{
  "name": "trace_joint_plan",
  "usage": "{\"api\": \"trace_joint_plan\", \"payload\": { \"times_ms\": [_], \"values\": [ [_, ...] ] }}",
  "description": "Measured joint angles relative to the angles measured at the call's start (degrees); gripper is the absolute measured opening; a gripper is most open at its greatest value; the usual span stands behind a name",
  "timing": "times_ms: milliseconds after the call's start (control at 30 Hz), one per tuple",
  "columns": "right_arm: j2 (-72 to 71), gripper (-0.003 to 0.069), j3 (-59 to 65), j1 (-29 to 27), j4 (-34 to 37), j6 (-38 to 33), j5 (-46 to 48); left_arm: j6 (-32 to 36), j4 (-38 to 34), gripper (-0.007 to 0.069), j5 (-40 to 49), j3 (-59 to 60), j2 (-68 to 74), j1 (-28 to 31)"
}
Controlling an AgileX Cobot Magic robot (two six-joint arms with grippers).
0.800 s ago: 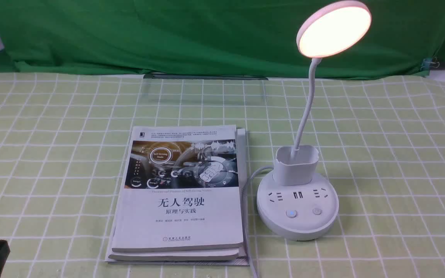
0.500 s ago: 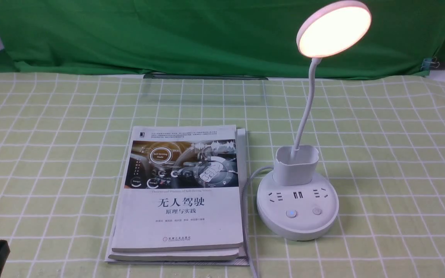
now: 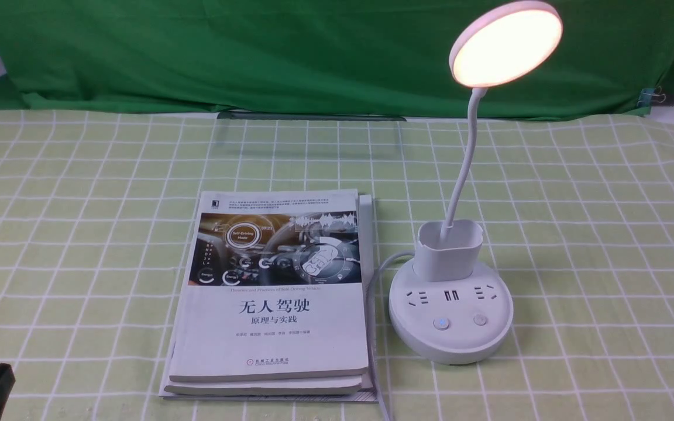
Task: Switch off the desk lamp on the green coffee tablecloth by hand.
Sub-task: 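Press the power button on the lamp base to turn the lamp off with the right gripper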
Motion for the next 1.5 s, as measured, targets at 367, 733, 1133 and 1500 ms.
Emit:
{"api": "trace_joint_plan", "payload": {
  "times_ms": [367, 733, 1133, 1500],
  "values": [
    [0.0, 0.024, 0.0, 0.0, 0.0, 0.0, 0.0, 0.0, 0.0, 0.0242, 0.0, 0.0, 0.0, 0.0],
    [0.0, 0.024, 0.0, 0.0, 9.6, 23.1, -13.2, 0.0, 0.0, 0.0242, 0.0, 0.0, 0.0, 0.0],
    [2.6, 0.0132, -4.9, 0.0, 10.2, 25.7, -14.1, 0.0, 0.0, 0.0242, 0.0, 0.0, 0.0, 0.0],
    [39.2, 0.0042, -41.9, 0.0, 10.4, -1.1, 27.8, 0.0, 0.0, 0.0242, 0.0, 0.0, 0.0, 0.0]
  ]
}}
